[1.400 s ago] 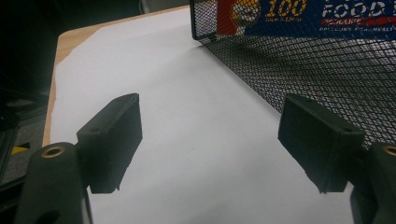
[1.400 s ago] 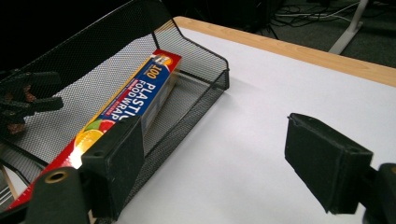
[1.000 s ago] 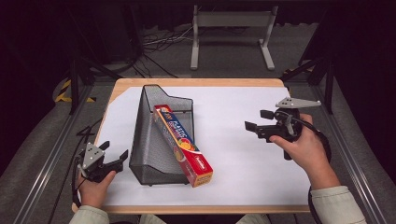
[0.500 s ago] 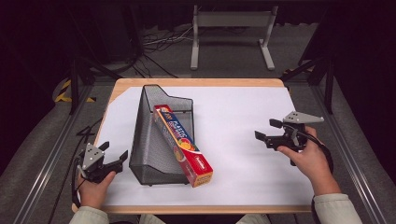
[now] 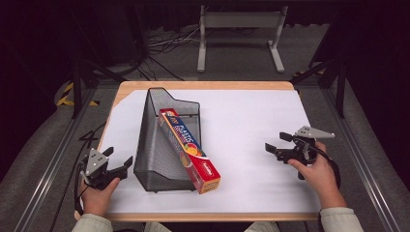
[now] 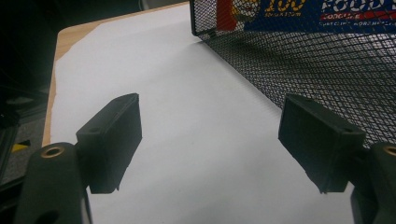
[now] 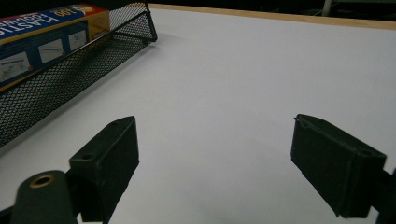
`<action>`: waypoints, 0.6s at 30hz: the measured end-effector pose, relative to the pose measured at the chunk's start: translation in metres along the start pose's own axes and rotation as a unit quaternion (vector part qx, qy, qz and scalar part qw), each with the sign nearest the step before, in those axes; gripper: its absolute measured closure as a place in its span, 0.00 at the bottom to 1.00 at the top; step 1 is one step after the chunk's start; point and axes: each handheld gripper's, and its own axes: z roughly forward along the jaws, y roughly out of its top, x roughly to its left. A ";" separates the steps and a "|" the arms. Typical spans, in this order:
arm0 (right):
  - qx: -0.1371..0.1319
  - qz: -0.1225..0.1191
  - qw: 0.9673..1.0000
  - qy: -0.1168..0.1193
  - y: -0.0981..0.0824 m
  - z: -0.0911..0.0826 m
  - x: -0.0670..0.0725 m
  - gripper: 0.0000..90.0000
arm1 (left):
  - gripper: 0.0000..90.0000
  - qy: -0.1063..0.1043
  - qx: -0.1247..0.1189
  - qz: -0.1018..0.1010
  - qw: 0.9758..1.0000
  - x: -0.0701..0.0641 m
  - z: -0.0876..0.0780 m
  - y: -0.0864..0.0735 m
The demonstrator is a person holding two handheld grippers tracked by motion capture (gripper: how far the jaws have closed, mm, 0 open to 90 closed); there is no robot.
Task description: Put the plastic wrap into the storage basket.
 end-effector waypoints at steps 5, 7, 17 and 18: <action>0.018 -0.007 1.000 0.001 -0.009 0.005 0.000 0.17 | 0.25 -0.003 0.002 0.001 1.000 0.000 0.001 0.000; 0.023 -0.006 1.000 0.003 -0.013 0.006 0.000 0.17 | 0.24 -0.004 0.001 0.000 1.000 0.000 0.001 0.000; 0.053 0.004 0.999 0.010 -0.024 0.012 -0.002 0.17 | 0.24 -0.018 0.016 0.003 1.000 0.001 0.004 0.000; 0.056 0.006 0.998 0.008 -0.025 0.013 -0.003 0.17 | 0.24 -0.021 0.018 0.001 1.000 0.001 0.005 0.000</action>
